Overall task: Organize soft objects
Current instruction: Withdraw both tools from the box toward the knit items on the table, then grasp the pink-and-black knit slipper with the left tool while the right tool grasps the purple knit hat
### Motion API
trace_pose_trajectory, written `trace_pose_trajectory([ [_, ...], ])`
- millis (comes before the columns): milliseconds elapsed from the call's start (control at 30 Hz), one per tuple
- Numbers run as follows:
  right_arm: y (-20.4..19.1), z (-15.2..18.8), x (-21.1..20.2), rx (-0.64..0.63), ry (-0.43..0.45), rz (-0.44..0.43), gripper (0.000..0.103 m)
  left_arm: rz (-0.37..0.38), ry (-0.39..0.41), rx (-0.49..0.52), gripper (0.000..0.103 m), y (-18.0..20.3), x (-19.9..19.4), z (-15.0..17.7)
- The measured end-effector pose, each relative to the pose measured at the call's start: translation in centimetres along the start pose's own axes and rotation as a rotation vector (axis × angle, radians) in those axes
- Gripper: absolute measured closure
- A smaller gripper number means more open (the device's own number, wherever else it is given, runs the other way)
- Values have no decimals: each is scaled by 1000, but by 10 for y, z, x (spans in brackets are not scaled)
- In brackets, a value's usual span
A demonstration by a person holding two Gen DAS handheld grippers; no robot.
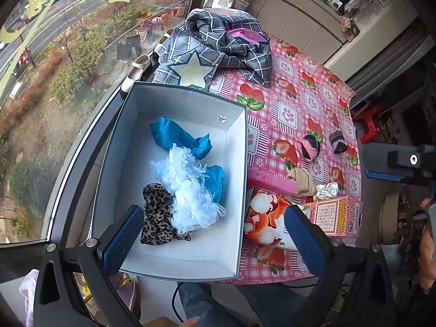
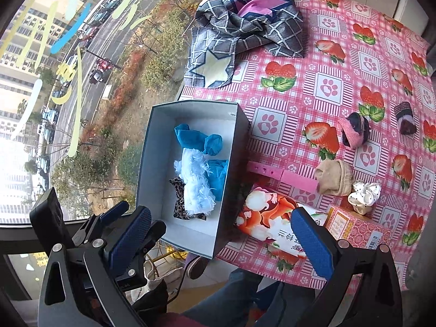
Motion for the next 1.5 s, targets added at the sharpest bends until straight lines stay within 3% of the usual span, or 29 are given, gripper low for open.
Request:
trace_pose_trajectory([
  [267,52,2,-26,113,37,-44,0,-3,-29,52,0,31,10,-8],
  [600,150,29,-57,335,104,-93,0,-42,-111,164,0,81,38,-18],
  [867,239,62,-62,538,119,-111,0,-66,-193,240,0,126,74,-35],
  [1133,308,89,-45,663,86,-93,0,-95,-268,341,0,190,129,-73],
  [1267,332,79,-38,668,75,-60,0,-114,-305,389,0,225,164,-91],
  [1500,372,29,-24,635,52,-5,0,-143,-383,419,0,268,224,-108],
])
Point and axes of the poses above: each gripper's, at about its wrist camera, not at the fingertips, and x roughly the way its jaws point, y to its right, z to its underside, the point moved 2 cm from there along x, roughly the way its jaws point, and after that the axes turned 3 degrees about -y, right-handed, at the moved point
